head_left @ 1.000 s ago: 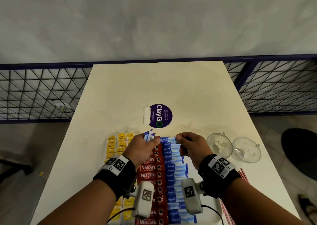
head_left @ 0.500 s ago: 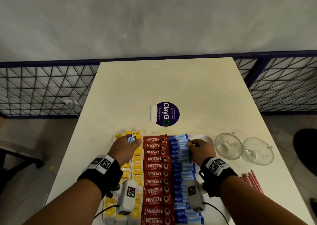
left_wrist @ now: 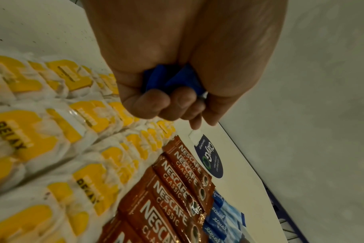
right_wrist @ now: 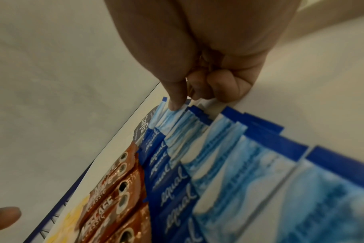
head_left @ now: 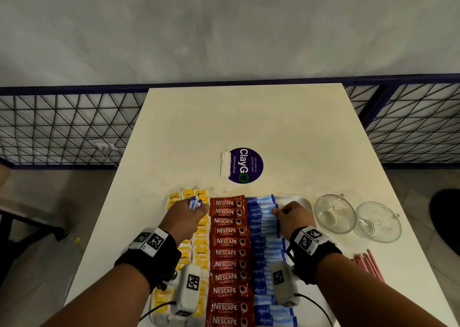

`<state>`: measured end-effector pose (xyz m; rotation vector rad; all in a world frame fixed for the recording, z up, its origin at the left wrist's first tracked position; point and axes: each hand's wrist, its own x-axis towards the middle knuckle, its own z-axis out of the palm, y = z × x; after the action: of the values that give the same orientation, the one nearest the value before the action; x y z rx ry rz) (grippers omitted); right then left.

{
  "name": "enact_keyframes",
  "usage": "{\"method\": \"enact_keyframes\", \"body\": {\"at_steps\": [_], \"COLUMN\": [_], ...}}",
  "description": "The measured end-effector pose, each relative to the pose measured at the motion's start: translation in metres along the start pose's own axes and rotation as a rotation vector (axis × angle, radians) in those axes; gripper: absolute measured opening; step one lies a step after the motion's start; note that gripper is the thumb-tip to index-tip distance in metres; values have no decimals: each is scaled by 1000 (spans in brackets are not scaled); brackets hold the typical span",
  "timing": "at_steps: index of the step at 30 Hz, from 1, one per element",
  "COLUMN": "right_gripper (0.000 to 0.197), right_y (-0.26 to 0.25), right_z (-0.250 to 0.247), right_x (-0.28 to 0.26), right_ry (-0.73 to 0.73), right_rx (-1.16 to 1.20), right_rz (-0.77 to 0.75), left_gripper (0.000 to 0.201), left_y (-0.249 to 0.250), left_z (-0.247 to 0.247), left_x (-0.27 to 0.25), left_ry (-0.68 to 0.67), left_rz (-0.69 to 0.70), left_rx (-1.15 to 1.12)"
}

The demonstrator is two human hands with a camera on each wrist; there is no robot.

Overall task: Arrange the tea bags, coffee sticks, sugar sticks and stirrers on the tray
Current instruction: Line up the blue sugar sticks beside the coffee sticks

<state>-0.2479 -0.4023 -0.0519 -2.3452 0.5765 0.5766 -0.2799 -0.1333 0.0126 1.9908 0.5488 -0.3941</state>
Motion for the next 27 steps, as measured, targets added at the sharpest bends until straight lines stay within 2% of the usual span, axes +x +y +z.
{"method": "enact_keyframes", "body": {"at_steps": [8, 11, 13, 16, 19, 23, 27], "right_gripper": [37, 38, 35, 23, 14, 13, 16], "right_y": [-1, -17, -36, -68, -87, -88, -85], "right_z": [-4, -17, -23, -25, -25, -32, -33], "right_x": [-3, -24, -42, -68, -81, -81, -79], "right_ry": [-6, 58, 77, -128, -299, -328, -269], "right_rx": [-34, 68, 124, 256, 350, 407, 471], "right_rz": [-24, -68, -228, -503, -609, -586, -505], "left_gripper": [22, 20, 24, 21, 14, 13, 12], "left_y": [4, 10, 15, 29, 46, 56, 55], "left_z": [2, 2, 1, 5, 11, 13, 10], "left_x": [-7, -16, -22, -29, -35, -36, -35], "left_ry": [-26, -148, -279, -417, -507, -531, -497], "left_rz": [-21, 4, 35, 38, 50, 89, 92], "left_rx": [-55, -173, -229, -264, -256, -279, -316]}}
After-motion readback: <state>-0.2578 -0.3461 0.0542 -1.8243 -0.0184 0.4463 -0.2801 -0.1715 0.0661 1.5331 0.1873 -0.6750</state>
